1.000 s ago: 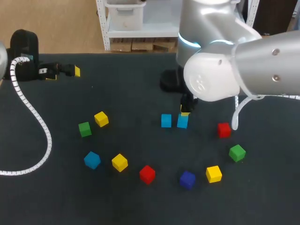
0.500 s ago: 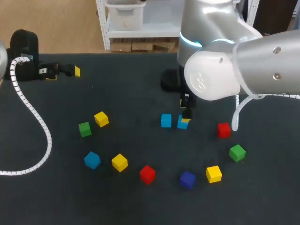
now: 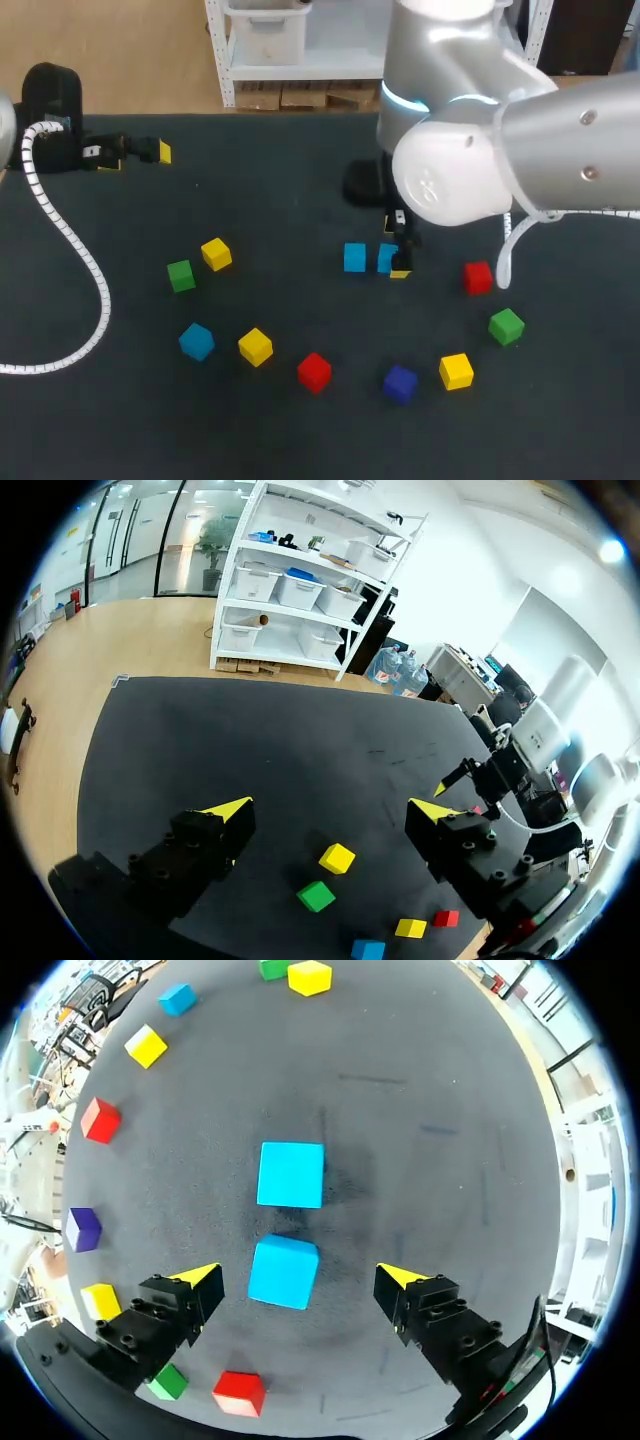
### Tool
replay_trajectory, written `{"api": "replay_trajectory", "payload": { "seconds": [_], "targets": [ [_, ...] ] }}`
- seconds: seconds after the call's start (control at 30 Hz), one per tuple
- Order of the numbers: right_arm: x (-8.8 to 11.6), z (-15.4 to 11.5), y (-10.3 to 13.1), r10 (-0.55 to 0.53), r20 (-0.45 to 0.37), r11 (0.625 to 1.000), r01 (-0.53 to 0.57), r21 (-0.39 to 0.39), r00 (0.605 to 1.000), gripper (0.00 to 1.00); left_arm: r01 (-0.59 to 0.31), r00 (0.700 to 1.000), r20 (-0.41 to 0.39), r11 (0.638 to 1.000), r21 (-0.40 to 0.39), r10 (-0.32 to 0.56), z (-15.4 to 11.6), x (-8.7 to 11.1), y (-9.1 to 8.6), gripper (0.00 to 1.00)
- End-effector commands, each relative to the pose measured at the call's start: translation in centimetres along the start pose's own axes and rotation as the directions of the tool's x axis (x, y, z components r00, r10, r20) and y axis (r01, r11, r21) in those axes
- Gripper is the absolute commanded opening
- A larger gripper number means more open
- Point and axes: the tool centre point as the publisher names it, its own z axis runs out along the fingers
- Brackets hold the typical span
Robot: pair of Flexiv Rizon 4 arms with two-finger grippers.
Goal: Place the blue cubes, place green cubes on the blue cubes, place the yellow cubes on the green cubes, then place the red cubes on the yellow cubes, and place purple cube on the red cubes.
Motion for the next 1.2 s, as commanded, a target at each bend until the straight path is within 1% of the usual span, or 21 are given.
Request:
{"api": "replay_trajectory", "payload": {
  "seconds": [0.03,0.07,0.1,0.33,0.57,0.8,1.03,1.13,1.2],
  "targets": [
    [-0.2,0.5,-0.1,-0.006,-0.004,1.0,0.006,-0.004,1.0,0.24,-0.001,1.0,0.004,1.0,0.005,0.001,0.0,0.1,0.1,1.0],
    [-0.2,0.5,-0.1,-0.008,-0.004,1.0,0.008,-0.004,1.0,0.04,-0.001,1.0,0.004,1.0,0.005,0.001,0.0,0.1,0.1,1.0],
    [-0.2,0.5,-0.1,-0.013,-0.002,1.0,0.013,-0.005,1.0,0.0,-0.001,1.0,0.004,1.0,0.005,0.001,0.0,0.1,0.1,1.0],
    [0.1,0.4,0.1,-0.11,0.0,0.994,0.11,-0.003,0.994,0.0,-0.001,1.0,0.004,1.0,0.005,0.001,0.0,0.1,0.1,1.0],
    [0.0,0.1,-0.1,-0.128,0.0,0.992,0.128,-0.005,0.992,0.0,-0.001,1.0,0.004,1.0,0.005,0.001,0.0,0.1,0.1,1.0],
    [-0.1,-0.4,0.8,-0.165,0.013,0.986,0.165,-0.022,0.986,0.0,-0.001,1.0,0.004,1.0,0.005,0.001,0.0,0.1,0.1,1.0],
    [-0.7,-0.4,1.1,-0.161,0.017,0.987,0.162,-0.022,0.987,0.0,-0.001,1.0,0.004,1.0,0.005,0.001,0.0,0.1,0.1,1.0],
    [-0.8,-0.3,1.4,-0.149,0.018,0.988,0.15,-0.023,0.989,0.0,-0.001,1.0,0.004,1.0,0.005,0.001,0.0,0.1,0.1,1.0],
    [-0.9,-0.1,1.4,-0.123,0.015,0.992,0.123,-0.021,0.992,0.0,-0.001,1.0,0.004,1.0,0.005,0.001,0.0,0.1,0.1,1.0]
  ]
}}
